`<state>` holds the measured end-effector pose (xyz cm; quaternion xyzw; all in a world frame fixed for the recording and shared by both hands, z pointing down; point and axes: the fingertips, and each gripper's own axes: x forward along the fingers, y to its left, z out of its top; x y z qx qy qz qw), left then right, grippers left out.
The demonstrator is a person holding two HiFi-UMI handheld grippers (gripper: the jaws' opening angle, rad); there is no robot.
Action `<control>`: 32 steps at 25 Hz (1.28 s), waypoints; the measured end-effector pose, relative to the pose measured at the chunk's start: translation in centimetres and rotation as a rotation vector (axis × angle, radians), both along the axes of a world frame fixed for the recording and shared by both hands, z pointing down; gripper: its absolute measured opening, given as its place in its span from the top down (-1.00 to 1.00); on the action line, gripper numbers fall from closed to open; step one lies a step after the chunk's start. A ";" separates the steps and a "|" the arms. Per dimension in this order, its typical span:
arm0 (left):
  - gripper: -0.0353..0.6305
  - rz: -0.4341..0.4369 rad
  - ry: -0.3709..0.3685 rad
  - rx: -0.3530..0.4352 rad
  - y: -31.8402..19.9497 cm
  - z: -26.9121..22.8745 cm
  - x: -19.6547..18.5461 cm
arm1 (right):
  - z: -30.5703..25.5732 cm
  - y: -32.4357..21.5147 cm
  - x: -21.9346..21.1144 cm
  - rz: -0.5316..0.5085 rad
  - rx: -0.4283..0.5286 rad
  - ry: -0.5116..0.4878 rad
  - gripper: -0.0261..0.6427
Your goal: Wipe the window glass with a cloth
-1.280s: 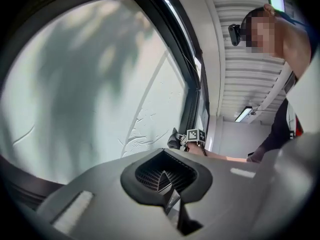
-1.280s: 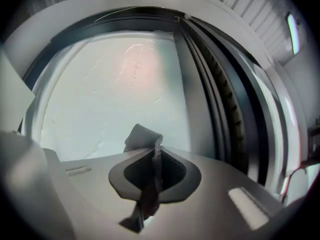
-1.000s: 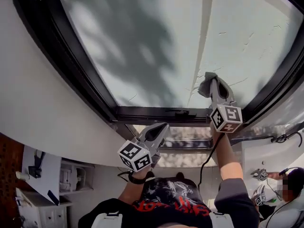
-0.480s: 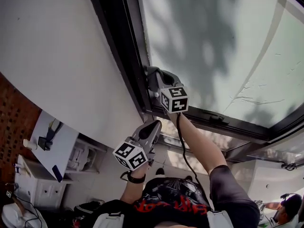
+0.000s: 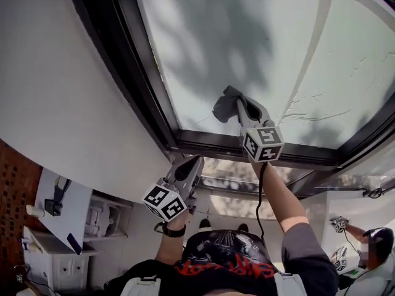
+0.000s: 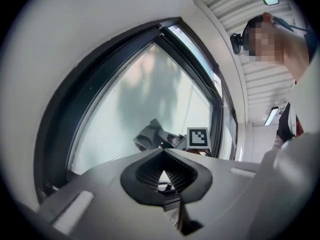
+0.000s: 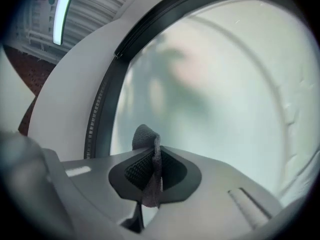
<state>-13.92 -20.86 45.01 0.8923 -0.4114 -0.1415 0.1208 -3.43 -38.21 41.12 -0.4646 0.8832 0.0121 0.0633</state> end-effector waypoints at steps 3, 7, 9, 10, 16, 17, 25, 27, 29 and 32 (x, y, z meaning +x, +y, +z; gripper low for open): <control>0.89 0.056 -0.011 0.002 -0.3 -0.4 2.9 | -0.1 1.3 10.6 0.149 0.027 0.021 0.87; 0.89 0.114 -0.017 0.014 -0.7 -0.7 5.8 | 0.6 2.0 27.0 0.411 0.017 -0.001 0.87; 0.89 0.138 -0.020 0.013 -0.8 -0.7 6.7 | 1.1 2.3 34.3 0.526 0.013 -0.002 0.87; 0.89 0.147 -0.019 0.012 -0.8 -0.7 7.1 | 1.2 2.5 37.0 0.566 0.019 0.016 0.84; 0.89 0.128 -0.009 0.018 -0.8 -0.9 6.7 | 2.6 4.5 49.5 0.839 -0.054 0.026 0.86; 0.89 0.122 -0.010 0.020 -0.8 -0.9 6.6 | 3.1 4.9 51.3 0.875 -0.069 0.007 0.86; 0.89 0.097 0.004 -0.006 -0.8 -0.3 6.6 | 2.1 4.7 38.9 0.661 0.006 0.002 0.87; 0.89 0.070 -0.001 -0.009 -1.0 -0.2 6.0 | 2.0 4.3 29.9 0.496 0.038 0.003 0.87; 0.89 0.042 0.002 -0.002 -1.2 -0.1 5.2 | 2.4 4.1 20.7 0.338 0.045 -0.014 0.87; 0.89 -0.010 -0.008 0.002 -0.8 -0.4 3.6 | 3.6 4.0 8.0 0.126 0.039 0.004 0.87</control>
